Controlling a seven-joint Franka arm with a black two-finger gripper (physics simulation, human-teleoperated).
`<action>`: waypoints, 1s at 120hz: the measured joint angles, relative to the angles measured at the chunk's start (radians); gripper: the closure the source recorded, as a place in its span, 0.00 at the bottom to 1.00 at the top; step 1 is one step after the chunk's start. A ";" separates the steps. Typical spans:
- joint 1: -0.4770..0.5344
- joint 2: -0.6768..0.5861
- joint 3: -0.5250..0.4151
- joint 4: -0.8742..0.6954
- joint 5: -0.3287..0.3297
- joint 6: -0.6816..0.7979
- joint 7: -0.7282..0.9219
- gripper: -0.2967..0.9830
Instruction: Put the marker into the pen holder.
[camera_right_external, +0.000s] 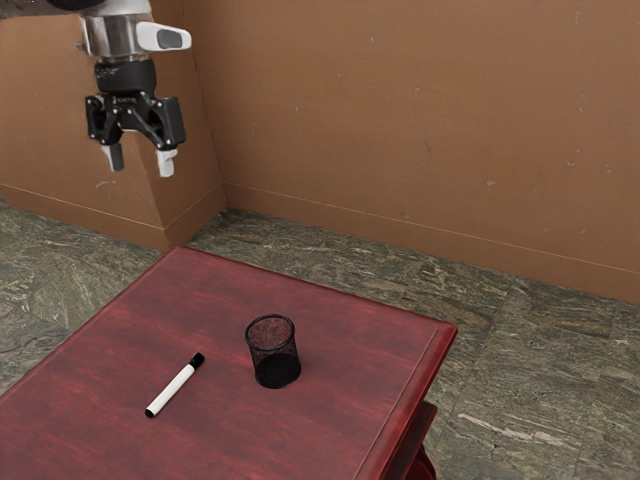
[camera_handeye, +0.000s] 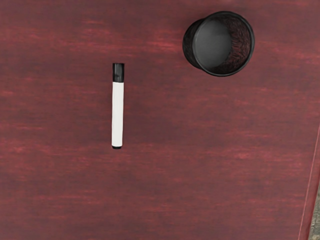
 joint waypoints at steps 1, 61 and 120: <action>-0.002 0.000 0.000 -0.002 0.001 0.006 0.000 0.23; 0.104 -0.492 0.007 -1.105 0.066 0.592 -0.026 0.23; 0.102 -0.146 0.008 -1.097 0.079 1.027 -0.026 0.24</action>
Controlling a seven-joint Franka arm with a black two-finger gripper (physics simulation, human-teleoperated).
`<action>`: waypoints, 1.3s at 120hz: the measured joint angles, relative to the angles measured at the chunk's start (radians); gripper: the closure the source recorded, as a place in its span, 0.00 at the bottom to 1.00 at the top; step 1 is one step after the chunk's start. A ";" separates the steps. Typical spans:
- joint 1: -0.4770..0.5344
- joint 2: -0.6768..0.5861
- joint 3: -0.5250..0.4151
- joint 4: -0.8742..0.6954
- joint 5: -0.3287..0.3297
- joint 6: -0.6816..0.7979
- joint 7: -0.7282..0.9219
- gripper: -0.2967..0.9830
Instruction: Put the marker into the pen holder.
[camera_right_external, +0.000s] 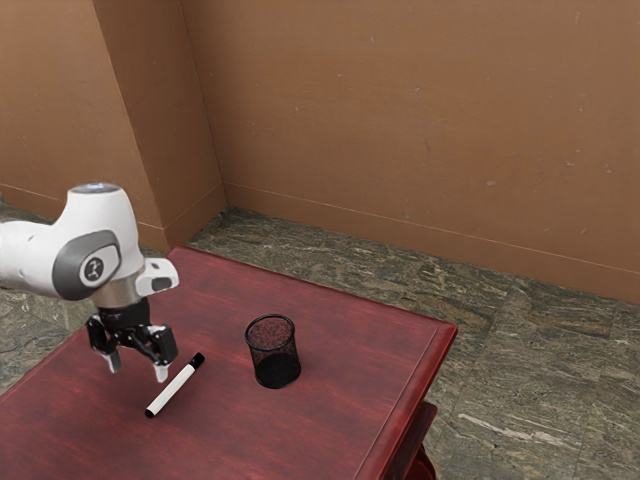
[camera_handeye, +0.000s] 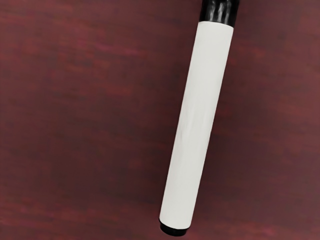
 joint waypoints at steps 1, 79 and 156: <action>0.001 0.001 0.000 0.000 0.000 0.004 0.000 0.25; 0.007 0.187 0.000 0.014 -0.003 0.151 0.031 0.62; -0.005 0.188 -0.002 0.066 -0.001 0.133 0.078 0.75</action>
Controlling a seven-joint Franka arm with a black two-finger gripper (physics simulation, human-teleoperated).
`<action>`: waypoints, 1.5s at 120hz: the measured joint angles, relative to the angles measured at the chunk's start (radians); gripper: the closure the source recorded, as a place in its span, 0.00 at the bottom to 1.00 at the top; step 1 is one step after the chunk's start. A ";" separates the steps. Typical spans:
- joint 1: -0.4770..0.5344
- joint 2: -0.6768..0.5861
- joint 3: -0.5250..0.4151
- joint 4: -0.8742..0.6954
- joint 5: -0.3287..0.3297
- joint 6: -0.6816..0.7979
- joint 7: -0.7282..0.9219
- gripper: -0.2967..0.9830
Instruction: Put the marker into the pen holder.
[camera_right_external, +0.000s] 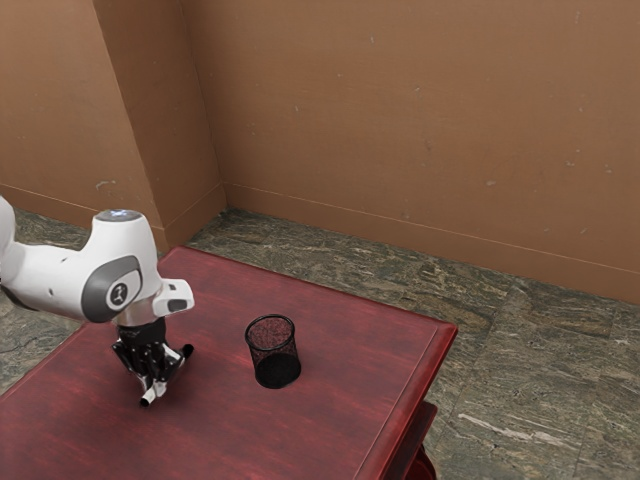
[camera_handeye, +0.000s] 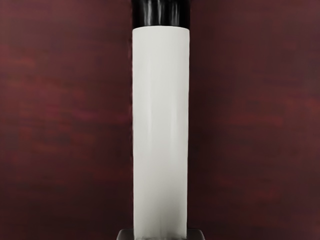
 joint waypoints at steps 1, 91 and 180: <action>-0.002 -0.001 0.000 0.008 0.000 -0.006 0.000 0.75; -0.254 -0.204 -0.194 0.333 0.141 -0.434 -0.182 0.78; -0.121 0.125 -0.192 0.704 -0.029 -0.593 -0.228 0.45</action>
